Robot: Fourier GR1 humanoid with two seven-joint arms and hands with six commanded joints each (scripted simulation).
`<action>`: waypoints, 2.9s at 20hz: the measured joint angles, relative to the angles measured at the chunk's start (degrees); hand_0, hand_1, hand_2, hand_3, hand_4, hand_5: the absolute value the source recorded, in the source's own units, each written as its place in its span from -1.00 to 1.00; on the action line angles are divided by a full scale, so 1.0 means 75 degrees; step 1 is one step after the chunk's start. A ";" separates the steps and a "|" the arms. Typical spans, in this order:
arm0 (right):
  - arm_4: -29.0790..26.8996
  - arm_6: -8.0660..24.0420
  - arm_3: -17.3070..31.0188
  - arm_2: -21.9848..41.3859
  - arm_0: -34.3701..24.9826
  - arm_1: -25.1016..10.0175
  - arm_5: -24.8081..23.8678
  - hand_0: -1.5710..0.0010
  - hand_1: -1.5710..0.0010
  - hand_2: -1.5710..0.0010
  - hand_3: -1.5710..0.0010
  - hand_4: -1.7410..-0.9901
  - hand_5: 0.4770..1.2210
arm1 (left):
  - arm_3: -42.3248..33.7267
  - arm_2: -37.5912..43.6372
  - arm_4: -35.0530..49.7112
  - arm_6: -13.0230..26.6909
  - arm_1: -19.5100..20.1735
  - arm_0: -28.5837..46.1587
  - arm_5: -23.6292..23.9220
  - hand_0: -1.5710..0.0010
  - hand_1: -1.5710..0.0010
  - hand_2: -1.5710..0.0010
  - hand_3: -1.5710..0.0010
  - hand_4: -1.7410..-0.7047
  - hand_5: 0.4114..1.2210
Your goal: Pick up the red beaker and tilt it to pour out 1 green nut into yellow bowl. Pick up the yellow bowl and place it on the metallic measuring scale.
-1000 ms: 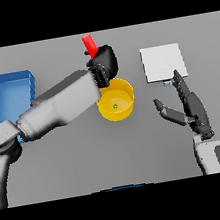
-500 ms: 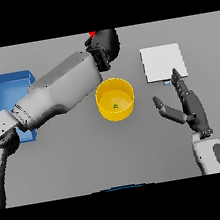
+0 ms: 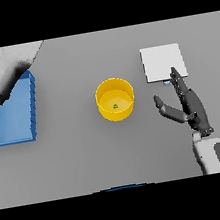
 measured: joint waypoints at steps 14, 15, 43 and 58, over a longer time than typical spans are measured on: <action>0.0073 -0.0105 0.0190 0.0165 -0.0138 0.0013 0.0105 1.00 1.00 1.00 1.00 0.23 -0.51 | 0.1856 0.3000 0.4732 0.1723 0.1866 0.2225 0.2201 -1.00 -1.00 -1.00 -0.89 -0.99 1.00; 0.0171 -0.0083 0.0157 0.0178 -0.0157 -0.0037 0.0051 1.00 1.00 1.00 1.00 0.21 -0.50 | 0.1832 0.3127 0.5051 0.1913 0.1861 0.2503 0.2285 -1.00 -1.00 -1.00 -0.91 -0.99 1.00; 0.0334 -0.0309 0.0283 0.0145 -0.0144 -0.0235 -0.0002 1.00 1.00 1.00 1.00 0.12 -0.33 | -0.4941 0.2986 0.9094 0.3762 0.3894 0.7929 0.3994 0.20 0.32 0.39 0.62 0.72 -0.32; 0.1426 0.0498 0.0210 0.0586 -0.0590 -0.0486 -0.0294 1.00 1.00 1.00 1.00 0.47 -0.50 | -0.4837 0.2637 0.8602 0.3723 0.3793 0.7775 0.4044 0.97 0.98 0.98 0.99 0.98 -0.33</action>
